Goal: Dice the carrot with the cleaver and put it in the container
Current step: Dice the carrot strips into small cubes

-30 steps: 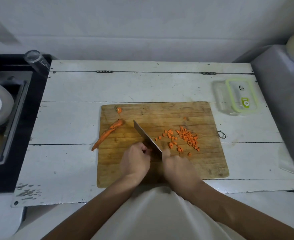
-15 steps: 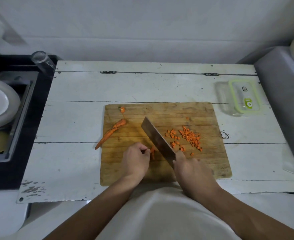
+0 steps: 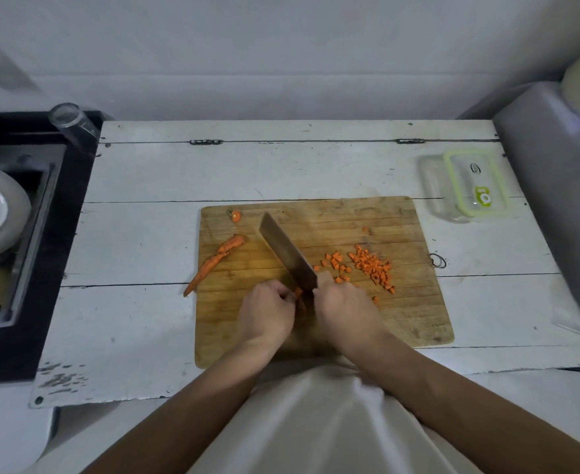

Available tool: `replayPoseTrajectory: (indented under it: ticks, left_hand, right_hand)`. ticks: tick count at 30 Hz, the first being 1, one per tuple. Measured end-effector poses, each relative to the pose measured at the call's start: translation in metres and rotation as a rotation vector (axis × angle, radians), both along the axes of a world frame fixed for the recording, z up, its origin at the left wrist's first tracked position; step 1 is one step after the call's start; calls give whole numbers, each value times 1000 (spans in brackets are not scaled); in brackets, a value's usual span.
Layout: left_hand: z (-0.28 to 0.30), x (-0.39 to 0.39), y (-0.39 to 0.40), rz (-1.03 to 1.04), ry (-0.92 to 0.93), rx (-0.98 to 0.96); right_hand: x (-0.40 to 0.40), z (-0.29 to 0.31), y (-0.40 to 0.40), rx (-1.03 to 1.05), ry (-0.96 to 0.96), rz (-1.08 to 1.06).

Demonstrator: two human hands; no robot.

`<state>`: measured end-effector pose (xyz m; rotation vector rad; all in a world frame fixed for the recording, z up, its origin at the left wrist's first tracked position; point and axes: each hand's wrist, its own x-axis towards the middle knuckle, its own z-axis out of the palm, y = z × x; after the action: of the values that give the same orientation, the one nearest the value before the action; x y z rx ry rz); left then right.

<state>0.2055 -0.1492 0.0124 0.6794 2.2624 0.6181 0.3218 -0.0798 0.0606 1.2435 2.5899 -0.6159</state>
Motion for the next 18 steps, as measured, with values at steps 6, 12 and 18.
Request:
replayPoseTrajectory:
  ticks: [6, 12, 18]
  left_hand:
    - [-5, 4, -8, -11, 60, 101]
    - [-10, 15, -8, -289, 357, 130]
    - [-24, -12, -21, -421, 354, 271]
  right_hand:
    - [44, 10, 8, 50, 53, -90]
    - [53, 8, 9, 39, 87, -128]
    - [58, 12, -5, 36, 8, -45]
